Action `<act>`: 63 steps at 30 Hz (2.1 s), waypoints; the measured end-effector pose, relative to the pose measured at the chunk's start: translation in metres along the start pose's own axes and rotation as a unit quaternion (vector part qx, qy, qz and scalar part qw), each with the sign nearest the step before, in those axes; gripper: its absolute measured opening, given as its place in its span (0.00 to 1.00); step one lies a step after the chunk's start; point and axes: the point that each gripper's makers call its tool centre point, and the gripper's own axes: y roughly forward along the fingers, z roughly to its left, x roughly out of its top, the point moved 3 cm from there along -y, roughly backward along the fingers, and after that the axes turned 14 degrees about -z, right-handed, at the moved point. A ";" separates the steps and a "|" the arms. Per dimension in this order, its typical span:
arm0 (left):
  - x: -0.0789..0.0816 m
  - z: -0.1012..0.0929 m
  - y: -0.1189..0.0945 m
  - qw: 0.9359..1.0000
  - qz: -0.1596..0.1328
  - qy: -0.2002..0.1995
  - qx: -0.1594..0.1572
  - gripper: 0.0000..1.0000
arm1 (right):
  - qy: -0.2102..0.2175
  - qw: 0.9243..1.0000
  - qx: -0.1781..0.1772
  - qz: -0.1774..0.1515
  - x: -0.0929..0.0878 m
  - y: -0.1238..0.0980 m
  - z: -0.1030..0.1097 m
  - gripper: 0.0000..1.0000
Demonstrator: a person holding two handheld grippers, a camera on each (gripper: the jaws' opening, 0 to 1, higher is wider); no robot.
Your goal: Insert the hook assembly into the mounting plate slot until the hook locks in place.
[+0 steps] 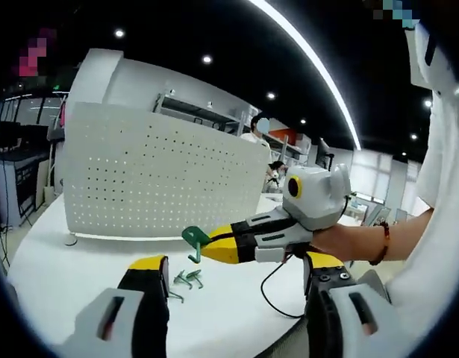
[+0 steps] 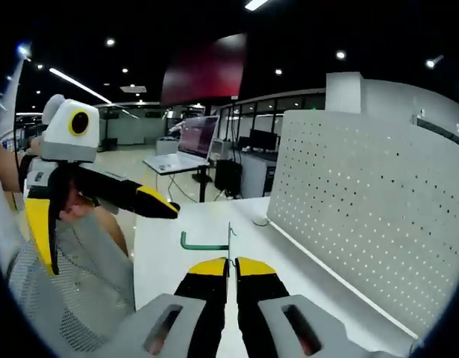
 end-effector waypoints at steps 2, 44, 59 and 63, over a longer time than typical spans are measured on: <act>0.000 0.000 0.001 1.000 -0.001 -0.004 -0.001 0.75 | 0.001 1.000 -0.002 -0.006 0.004 -0.001 0.000 0.02; 0.009 0.019 0.009 0.981 -0.093 -0.162 0.053 0.12 | 0.045 0.997 -0.009 -0.060 0.029 -0.006 0.016 0.02; 0.011 0.024 0.008 0.974 -0.108 -0.185 0.069 0.05 | 0.102 0.992 -0.030 -0.070 0.030 -0.001 0.025 0.02; 0.011 0.024 0.008 0.974 -0.112 -0.186 0.071 0.05 | 0.101 0.991 -0.032 -0.077 0.032 0.002 0.030 0.02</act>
